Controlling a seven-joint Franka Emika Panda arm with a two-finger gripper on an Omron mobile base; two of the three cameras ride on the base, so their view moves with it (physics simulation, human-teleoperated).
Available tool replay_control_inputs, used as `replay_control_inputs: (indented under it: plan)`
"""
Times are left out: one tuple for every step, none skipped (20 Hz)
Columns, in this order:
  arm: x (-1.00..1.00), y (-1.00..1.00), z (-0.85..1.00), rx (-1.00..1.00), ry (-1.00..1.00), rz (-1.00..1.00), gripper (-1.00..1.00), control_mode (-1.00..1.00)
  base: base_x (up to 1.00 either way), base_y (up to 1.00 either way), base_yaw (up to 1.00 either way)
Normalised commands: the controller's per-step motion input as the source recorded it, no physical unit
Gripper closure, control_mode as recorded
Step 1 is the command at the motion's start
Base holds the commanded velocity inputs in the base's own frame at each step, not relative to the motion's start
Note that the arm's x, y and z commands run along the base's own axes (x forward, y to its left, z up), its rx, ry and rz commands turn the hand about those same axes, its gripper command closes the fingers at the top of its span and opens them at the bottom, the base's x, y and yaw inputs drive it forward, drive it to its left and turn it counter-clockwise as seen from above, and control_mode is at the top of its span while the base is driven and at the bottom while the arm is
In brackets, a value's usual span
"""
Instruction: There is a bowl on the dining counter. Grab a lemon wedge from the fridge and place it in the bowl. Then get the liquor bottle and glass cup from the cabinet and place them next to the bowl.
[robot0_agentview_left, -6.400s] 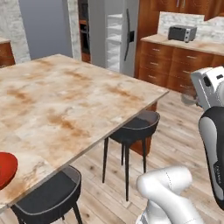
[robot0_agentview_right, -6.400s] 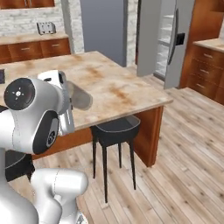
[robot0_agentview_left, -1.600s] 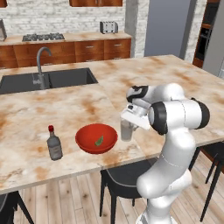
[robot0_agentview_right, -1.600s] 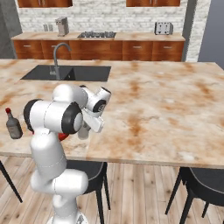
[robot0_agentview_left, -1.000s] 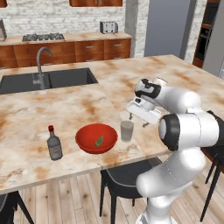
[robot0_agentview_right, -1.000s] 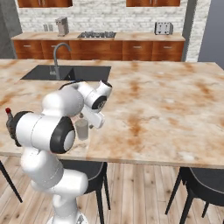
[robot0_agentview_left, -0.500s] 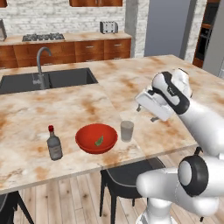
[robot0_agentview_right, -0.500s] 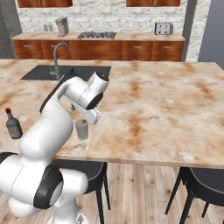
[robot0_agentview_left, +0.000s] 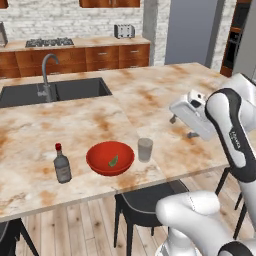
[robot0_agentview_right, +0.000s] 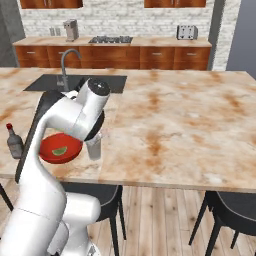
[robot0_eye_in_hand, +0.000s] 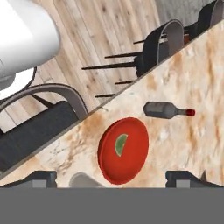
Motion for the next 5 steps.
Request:
replay_control_inputs:
  plan:
    - [-1.0,0.06,0.71,0.0,-0.24,-0.05,-1.0,-1.0,0.0,0.0,0.0]
    - [-1.0,0.08,0.69,0.0,-0.24,-0.05,-1.0,-1.0,0.0,0.0,0.0]
    - [-1.0,0.1,0.62,0.0,-0.26,-0.05,-1.0,-1.0,0.0,0.0,0.0]
    - [-1.0,0.11,0.55,-0.01,-0.27,-0.05,-1.0,-1.0,0.0,0.0,0.0]
    - [-1.0,0.12,0.51,-0.02,-0.29,-0.06,-1.0,-1.0,0.0,0.0,0.0]
